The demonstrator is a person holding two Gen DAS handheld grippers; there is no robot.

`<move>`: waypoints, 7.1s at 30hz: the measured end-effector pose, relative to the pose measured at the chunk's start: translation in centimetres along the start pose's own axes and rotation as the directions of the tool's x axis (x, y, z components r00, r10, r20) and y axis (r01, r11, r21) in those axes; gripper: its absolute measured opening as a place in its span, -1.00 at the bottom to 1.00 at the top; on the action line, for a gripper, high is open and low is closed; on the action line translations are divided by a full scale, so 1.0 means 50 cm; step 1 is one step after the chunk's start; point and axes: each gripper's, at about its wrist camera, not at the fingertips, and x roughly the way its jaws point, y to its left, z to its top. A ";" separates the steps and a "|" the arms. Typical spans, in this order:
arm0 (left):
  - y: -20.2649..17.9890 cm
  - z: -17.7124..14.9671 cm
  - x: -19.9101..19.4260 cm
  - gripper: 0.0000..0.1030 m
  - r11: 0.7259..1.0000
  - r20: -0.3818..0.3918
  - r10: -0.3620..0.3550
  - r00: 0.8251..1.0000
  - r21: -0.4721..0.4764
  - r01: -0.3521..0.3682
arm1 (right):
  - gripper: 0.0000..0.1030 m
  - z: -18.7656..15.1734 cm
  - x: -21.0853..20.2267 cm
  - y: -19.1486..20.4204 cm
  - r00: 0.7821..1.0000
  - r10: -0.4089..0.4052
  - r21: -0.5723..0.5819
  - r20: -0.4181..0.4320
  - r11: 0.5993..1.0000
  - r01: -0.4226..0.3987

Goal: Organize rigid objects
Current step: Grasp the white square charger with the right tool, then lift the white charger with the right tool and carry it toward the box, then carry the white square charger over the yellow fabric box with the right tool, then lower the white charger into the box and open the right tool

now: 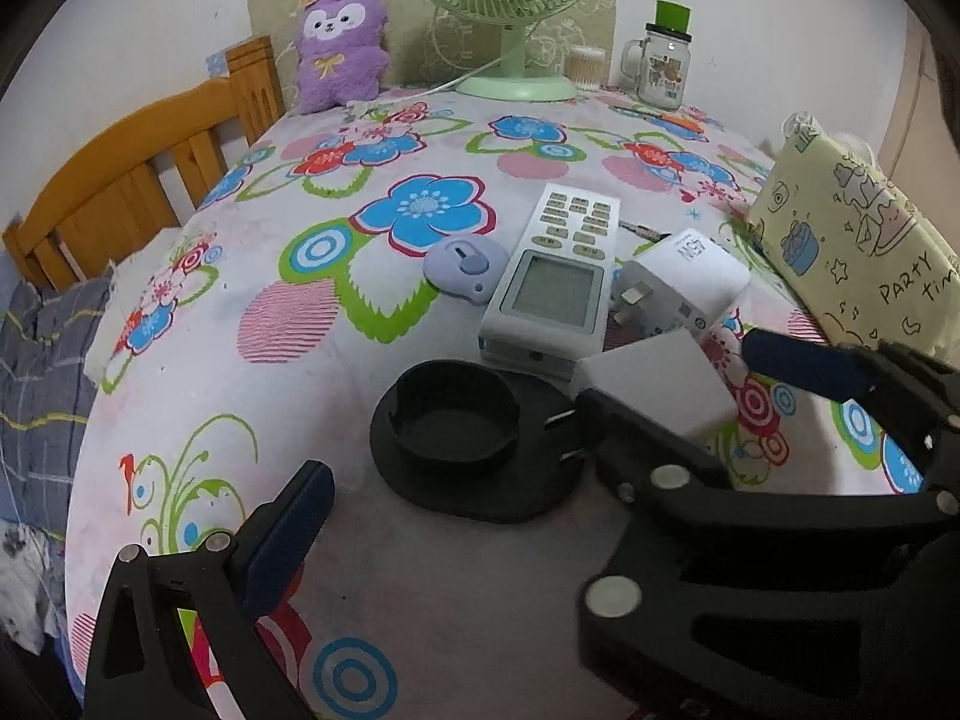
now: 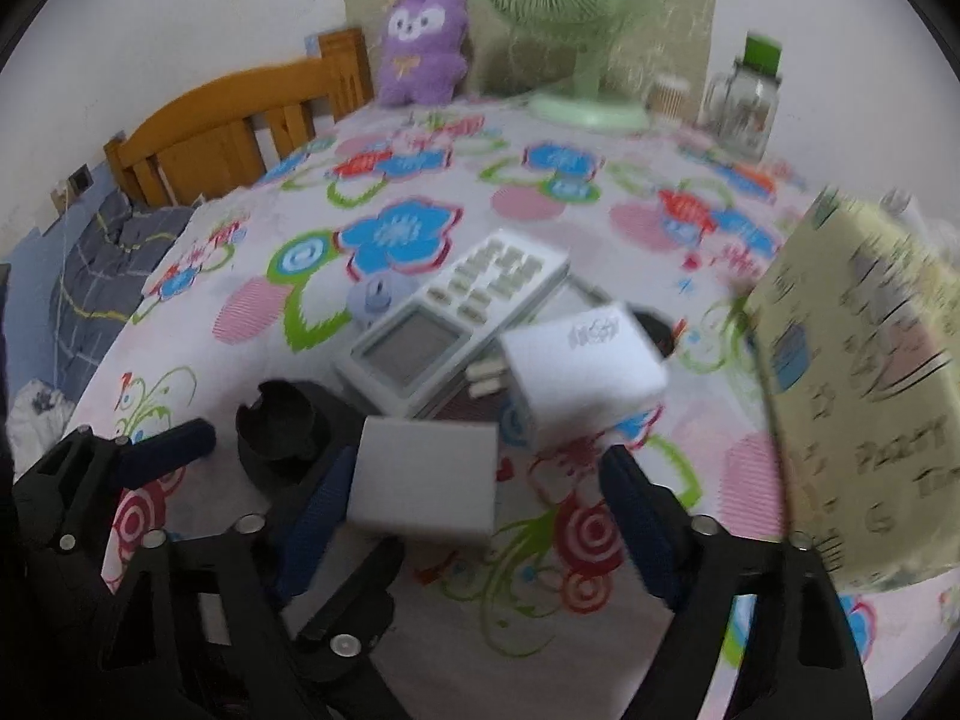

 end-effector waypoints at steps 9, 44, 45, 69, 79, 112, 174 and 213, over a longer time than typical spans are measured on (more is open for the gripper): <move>0.007 0.002 0.001 0.99 1.000 0.003 -0.011 1.000 -0.006 0.011 | -0.05 -0.005 -0.007 0.012 0.998 0.066 -0.007 0.011 0.998 -0.066; -0.007 0.014 -0.004 0.47 0.999 0.031 -0.034 0.999 0.015 0.034 | -0.05 -0.012 -0.020 -0.047 1.000 -0.015 0.104 0.005 0.994 0.014; -0.010 0.013 -0.007 0.47 0.999 0.033 -0.035 0.999 0.015 0.034 | -0.05 -0.014 -0.023 -0.050 1.000 -0.018 0.107 0.004 0.994 0.017; -0.067 0.007 -0.098 0.47 1.000 0.080 -0.007 0.997 0.013 0.006 | -0.05 -0.040 -0.128 -0.075 0.996 -0.070 0.137 0.063 0.989 0.061; -0.087 0.021 -0.142 0.47 1.000 0.107 0.005 0.994 0.012 -0.006 | -0.05 -0.031 -0.176 -0.085 0.993 -0.076 0.137 0.090 0.989 0.064; -0.211 0.125 -0.234 0.48 0.996 0.206 -0.017 0.978 0.093 -0.002 | -0.05 0.043 -0.295 -0.203 0.974 -0.134 0.178 0.184 0.979 0.101; -0.451 0.296 -0.008 0.49 0.958 0.001 -0.183 0.983 0.227 0.178 | -0.05 0.093 -0.189 -0.531 0.986 -0.154 0.356 0.069 0.927 0.120; -0.485 0.271 -0.009 0.87 0.934 0.002 -0.179 0.984 0.314 0.169 | 0.53 0.085 -0.161 -0.529 0.988 -0.155 0.340 0.020 0.930 0.139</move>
